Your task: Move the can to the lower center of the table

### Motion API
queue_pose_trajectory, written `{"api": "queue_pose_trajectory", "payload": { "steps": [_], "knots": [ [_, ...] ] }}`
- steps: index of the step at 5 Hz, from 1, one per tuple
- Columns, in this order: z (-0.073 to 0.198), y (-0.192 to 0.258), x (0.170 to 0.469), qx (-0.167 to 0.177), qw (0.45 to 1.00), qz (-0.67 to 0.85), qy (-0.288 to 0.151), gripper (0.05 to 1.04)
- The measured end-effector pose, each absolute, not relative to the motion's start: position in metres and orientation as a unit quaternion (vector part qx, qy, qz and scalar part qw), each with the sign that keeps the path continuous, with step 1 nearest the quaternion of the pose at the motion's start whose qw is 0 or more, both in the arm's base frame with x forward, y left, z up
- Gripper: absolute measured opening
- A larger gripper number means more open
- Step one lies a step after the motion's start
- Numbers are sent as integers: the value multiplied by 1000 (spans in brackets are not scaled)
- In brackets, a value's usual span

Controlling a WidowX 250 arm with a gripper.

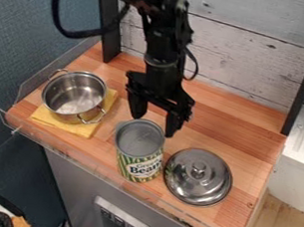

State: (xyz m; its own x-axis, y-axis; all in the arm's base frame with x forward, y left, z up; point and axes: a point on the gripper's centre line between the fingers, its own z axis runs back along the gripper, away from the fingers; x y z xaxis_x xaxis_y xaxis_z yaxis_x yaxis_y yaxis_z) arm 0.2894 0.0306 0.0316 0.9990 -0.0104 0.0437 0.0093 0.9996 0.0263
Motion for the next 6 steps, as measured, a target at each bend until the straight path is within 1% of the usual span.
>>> {"api": "queue_pose_trajectory", "payload": {
  "steps": [1, 2, 6],
  "knots": [
    [59, 31, 302, 2, 998, 1, -61, 1000],
    [75, 30, 308, -7, 997, -6, -78, 1000],
    [75, 30, 308, -6, 997, -9, -77, 1000]
  ]
}}
